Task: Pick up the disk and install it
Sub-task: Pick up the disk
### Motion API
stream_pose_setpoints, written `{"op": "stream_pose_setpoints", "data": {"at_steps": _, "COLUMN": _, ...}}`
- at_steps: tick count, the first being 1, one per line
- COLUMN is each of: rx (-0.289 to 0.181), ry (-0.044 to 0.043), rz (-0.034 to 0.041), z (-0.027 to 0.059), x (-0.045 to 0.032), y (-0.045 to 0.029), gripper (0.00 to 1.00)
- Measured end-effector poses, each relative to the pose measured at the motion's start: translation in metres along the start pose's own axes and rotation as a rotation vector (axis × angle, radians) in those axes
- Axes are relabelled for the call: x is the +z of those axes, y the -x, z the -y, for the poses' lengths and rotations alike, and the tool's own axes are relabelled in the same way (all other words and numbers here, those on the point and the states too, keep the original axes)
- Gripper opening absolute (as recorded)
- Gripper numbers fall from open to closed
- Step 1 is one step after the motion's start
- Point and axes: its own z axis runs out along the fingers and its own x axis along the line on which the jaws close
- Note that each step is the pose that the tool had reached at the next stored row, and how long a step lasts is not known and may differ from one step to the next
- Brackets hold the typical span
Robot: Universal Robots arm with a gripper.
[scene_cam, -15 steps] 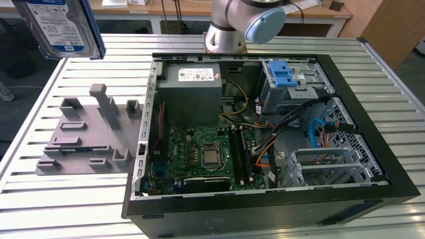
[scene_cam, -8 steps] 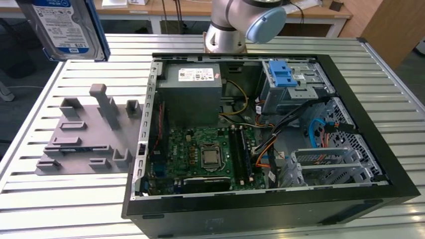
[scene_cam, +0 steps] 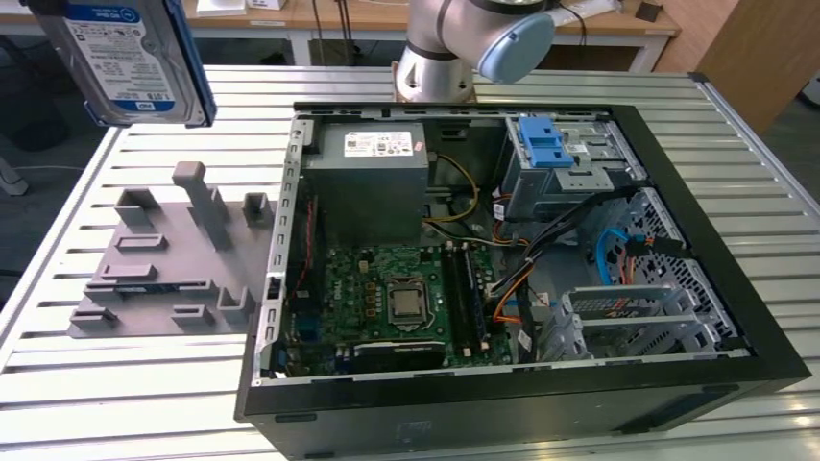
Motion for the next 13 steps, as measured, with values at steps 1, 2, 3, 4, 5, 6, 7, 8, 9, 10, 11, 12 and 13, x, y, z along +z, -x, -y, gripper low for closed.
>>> {"op": "stream_pose_setpoints", "data": {"at_steps": 1, "rx": 0.0, "ry": -0.0001, "rz": 0.0, "z": 0.0005, "x": 0.0, "y": -0.0018, "gripper": 0.36}}
{"op": "stream_pose_setpoints", "data": {"at_steps": 2, "rx": 0.0, "ry": 0.0, "rz": 0.0, "z": 0.0012, "x": 0.0, "y": -0.0035, "gripper": 0.36}}
{"op": "stream_pose_setpoints", "data": {"at_steps": 3, "rx": 0.0, "ry": -0.0001, "rz": 0.0, "z": 0.0022, "x": -0.0001, "y": -0.005, "gripper": 0.36}}
{"op": "stream_pose_setpoints", "data": {"at_steps": 4, "rx": 0.0, "ry": -0.0001, "rz": 0.0001, "z": 0.0037, "x": -0.0001, "y": -0.0062, "gripper": 0.36}}
{"op": "stream_pose_setpoints", "data": {"at_steps": 5, "rx": 0.0, "ry": 0.0, "rz": 0.0001, "z": 0.0057, "x": -0.0002, "y": -0.0071, "gripper": 0.36}}
{"op": "stream_pose_setpoints", "data": {"at_steps": 6, "rx": 0.0, "ry": -0.0001, "rz": 0.0, "z": 0.0081, "x": -0.0002, "y": -0.0077, "gripper": 0.36}}
{"op": "stream_pose_setpoints", "data": {"at_steps": 7, "rx": 0.0, "ry": 0.0001, "rz": 0.0, "z": 0.0109, "x": -0.0003, "y": -0.0082, "gripper": 0.36}}
{"op": "stream_pose_setpoints", "data": {"at_steps": 8, "rx": 0.0, "ry": 0.0001, "rz": 0.0, "z": 0.0141, "x": -0.0004, "y": -0.0086, "gripper": 0.36}}
{"op": "stream_pose_setpoints", "data": {"at_steps": 9, "rx": 0.0, "ry": 0.0001, "rz": 0.0, "z": 0.0175, "x": -0.0005, "y": -0.0089, "gripper": 0.36}}
{"op": "stream_pose_setpoints", "data": {"at_steps": 10, "rx": 0.0, "ry": 0.0002, "rz": 0.0, "z": 0.0208, "x": -0.0006, "y": -0.0092, "gripper": 0.36}}
{"op": "stream_pose_setpoints", "data": {"at_steps": 11, "rx": 0.0, "ry": 0.0003, "rz": 0.0, "z": 0.0241, "x": -0.0007, "y": -0.0095, "gripper": 0.36}}
{"op": "stream_pose_setpoints", "data": {"at_steps": 12, "rx": 0.0, "ry": 0.0004, "rz": 0.0, "z": 0.0272, "x": -0.0007, "y": -0.0098, "gripper": 0.36}}
{"op": "stream_pose_setpoints", "data": {"at_steps": 13, "rx": 0.0, "ry": 0.0004, "rz": 0.0001, "z": 0.0304, "x": -0.0008, "y": -0.01, "gripper": 0.36}}
